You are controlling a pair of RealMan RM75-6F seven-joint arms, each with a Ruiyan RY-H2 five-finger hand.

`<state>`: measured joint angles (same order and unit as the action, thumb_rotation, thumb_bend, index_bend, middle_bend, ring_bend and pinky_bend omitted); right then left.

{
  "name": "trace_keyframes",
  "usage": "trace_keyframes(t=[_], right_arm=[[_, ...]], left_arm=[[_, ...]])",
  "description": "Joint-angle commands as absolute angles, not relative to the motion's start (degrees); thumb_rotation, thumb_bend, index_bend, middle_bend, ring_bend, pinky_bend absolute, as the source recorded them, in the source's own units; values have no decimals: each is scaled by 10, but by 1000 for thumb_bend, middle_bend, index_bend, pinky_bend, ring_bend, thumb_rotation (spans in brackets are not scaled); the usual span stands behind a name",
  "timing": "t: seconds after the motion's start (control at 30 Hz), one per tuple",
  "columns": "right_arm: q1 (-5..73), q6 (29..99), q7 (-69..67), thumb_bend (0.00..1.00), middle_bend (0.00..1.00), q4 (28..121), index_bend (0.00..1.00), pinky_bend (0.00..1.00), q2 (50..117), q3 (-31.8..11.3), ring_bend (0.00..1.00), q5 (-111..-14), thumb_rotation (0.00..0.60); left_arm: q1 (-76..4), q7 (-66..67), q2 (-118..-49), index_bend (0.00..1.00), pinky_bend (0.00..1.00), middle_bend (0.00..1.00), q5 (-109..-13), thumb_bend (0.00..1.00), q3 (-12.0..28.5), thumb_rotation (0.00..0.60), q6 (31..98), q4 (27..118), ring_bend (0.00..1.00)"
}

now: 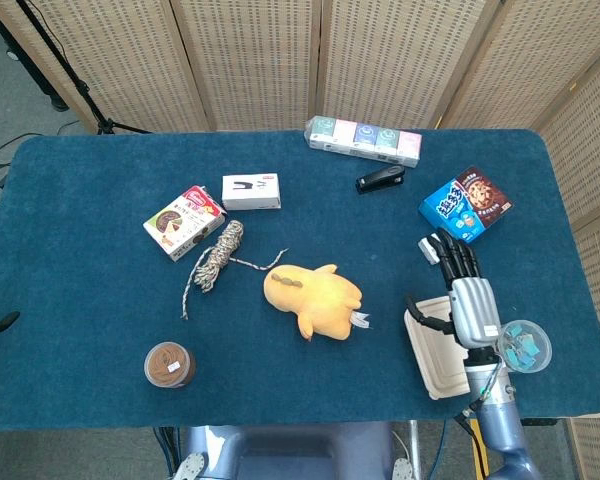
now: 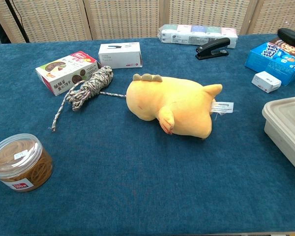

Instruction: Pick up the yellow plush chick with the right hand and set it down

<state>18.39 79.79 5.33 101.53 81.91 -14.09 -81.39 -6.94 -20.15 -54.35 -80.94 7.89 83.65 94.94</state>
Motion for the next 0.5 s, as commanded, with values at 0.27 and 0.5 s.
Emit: trace_keyframes(t=[0.27,0.5], right_arm=[[243,744,95,426,0,999,0,0,903,-144,0,-792,408],[278,727,117,427,0,972,0,0,951,-147,0,-795,410]], left_arm=[[-71,-211,-540,0,0,0,-803,0,79,600,826,946,0],[-75,-216,-538,0,0,0,-798,0,80,600,815,943,0]])
